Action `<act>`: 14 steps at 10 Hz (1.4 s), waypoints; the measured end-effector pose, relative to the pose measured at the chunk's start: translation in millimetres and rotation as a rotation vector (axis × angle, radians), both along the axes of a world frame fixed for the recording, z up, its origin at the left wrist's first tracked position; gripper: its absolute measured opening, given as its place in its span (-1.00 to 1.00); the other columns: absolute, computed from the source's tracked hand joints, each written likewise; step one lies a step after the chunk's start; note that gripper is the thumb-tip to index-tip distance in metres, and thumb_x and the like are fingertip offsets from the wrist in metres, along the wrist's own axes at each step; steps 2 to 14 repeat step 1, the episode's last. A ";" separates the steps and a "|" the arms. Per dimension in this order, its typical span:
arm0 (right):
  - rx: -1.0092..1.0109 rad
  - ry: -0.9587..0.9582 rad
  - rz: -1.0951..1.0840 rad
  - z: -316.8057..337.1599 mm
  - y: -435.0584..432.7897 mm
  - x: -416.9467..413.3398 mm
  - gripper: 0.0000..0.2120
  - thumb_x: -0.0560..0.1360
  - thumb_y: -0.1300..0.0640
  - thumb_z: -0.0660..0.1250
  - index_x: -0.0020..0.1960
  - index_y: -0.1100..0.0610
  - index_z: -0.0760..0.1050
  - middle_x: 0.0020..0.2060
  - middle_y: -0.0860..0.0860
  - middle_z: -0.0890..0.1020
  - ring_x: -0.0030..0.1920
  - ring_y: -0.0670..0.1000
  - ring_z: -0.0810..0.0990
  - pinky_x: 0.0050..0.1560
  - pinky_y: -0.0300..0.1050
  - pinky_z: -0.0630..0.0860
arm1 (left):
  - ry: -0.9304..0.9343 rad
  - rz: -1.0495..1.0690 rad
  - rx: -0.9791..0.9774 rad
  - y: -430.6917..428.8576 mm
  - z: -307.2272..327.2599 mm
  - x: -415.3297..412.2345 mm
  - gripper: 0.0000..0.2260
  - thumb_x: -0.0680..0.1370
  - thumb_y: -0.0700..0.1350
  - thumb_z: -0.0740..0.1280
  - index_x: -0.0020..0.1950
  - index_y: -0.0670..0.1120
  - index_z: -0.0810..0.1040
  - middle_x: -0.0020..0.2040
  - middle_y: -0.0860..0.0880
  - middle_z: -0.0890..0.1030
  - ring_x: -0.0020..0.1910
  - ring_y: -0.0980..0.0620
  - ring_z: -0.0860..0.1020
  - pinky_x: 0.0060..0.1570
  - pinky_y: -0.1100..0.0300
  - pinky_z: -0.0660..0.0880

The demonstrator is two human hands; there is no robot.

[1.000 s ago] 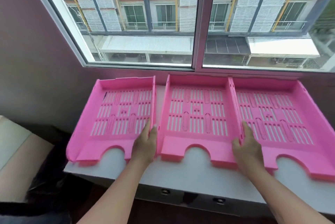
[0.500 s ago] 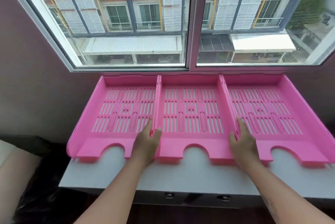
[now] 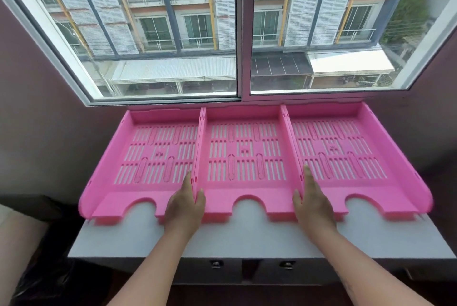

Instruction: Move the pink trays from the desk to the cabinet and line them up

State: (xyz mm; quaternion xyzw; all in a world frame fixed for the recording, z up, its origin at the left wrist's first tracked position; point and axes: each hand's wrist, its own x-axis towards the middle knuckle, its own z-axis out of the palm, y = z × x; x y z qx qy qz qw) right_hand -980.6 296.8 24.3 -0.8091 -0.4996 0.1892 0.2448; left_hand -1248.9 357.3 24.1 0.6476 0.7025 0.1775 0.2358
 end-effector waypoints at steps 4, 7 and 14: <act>-0.040 -0.027 0.059 14.2 -7.6 4.4 -0.20 0.56 -0.05 0.30 0.61 -0.03 -0.12 0.47 0.06 0.38 0.38 0.15 0.44 0.31 0.09 0.45 | 0.078 -0.026 0.027 -6.7 5.5 -7.9 -0.30 0.54 0.25 0.21 0.58 0.01 0.06 0.40 -0.12 0.48 0.34 -0.17 0.48 0.23 -0.14 0.50; -0.040 -0.027 0.059 14.2 -7.6 4.4 -0.20 0.56 -0.05 0.30 0.61 -0.03 -0.12 0.47 0.06 0.38 0.38 0.15 0.44 0.31 0.09 0.45 | 0.078 -0.026 0.027 -6.7 5.5 -7.9 -0.30 0.54 0.25 0.21 0.58 0.01 0.06 0.40 -0.12 0.48 0.34 -0.17 0.48 0.23 -0.14 0.50; -0.040 -0.027 0.059 14.2 -7.6 4.4 -0.20 0.56 -0.05 0.30 0.61 -0.03 -0.12 0.47 0.06 0.38 0.38 0.15 0.44 0.31 0.09 0.45 | 0.078 -0.026 0.027 -6.7 5.5 -7.9 -0.30 0.54 0.25 0.21 0.58 0.01 0.06 0.40 -0.12 0.48 0.34 -0.17 0.48 0.23 -0.14 0.50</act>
